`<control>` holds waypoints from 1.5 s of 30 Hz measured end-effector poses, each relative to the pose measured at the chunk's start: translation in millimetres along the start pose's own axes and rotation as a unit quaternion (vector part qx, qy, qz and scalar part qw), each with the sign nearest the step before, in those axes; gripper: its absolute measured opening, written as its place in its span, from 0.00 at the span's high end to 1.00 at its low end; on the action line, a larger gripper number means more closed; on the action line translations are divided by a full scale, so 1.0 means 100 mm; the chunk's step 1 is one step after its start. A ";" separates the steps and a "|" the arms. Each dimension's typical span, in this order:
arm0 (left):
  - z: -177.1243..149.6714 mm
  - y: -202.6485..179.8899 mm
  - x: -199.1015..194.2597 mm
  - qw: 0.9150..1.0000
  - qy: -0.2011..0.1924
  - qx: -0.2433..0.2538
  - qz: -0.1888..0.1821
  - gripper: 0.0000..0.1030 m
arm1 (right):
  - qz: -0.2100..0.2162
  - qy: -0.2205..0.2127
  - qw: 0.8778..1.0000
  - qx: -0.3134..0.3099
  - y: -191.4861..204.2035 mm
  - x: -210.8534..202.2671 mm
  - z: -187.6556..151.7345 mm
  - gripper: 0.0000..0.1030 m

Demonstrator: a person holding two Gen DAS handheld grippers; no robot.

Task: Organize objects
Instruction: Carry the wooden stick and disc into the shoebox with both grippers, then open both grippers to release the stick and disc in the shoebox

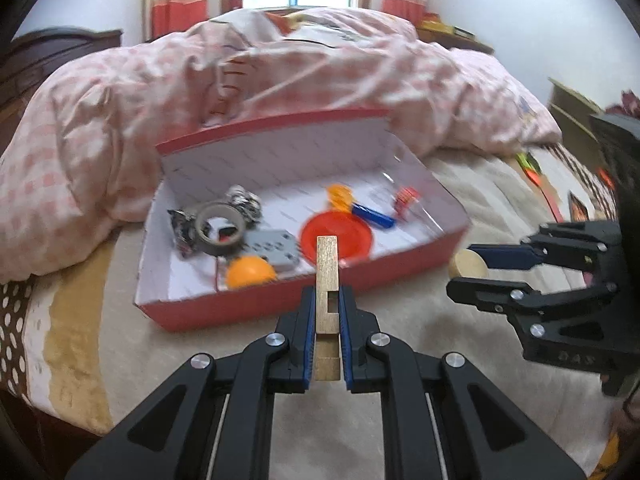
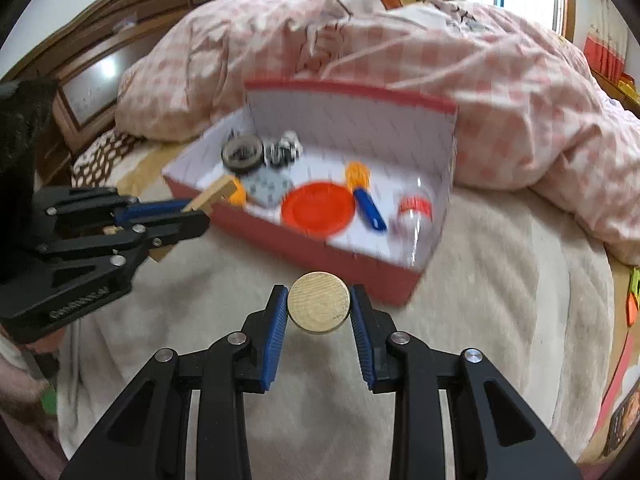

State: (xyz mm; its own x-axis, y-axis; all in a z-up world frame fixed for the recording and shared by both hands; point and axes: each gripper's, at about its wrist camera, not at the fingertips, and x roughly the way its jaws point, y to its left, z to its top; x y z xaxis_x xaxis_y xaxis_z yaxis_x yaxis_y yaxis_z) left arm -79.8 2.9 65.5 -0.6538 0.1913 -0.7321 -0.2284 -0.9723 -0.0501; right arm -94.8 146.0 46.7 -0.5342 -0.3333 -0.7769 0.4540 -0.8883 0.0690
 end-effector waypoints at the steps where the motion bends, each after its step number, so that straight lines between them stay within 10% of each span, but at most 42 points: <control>1: 0.04 0.05 0.02 1.000 0.000 -0.008 0.003 0.90 | -0.001 -0.004 1.000 0.002 0.01 0.01 0.05 0.69; 24: 0.55 0.59 0.78 0.993 0.021 -0.078 0.085 0.90 | -0.047 -0.001 0.998 0.041 -0.09 0.75 0.73 0.68; 31: 0.52 0.57 0.81 0.991 0.032 -0.078 0.106 0.65 | -0.054 -0.006 0.998 0.037 -0.07 0.75 0.72 0.60; 45: 0.39 0.46 0.47 0.990 0.031 -0.082 0.114 0.62 | -0.048 -0.022 0.997 0.050 0.02 0.47 0.65 0.60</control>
State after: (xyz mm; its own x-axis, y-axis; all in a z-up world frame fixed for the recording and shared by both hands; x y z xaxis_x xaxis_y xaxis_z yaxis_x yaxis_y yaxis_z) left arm -149.1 -27.2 54.9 -0.6279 -0.0402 -0.7773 0.0446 -0.9989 0.0156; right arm -165.0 107.6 50.6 -0.6032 -0.2572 -0.7550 0.3268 -0.9432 0.0602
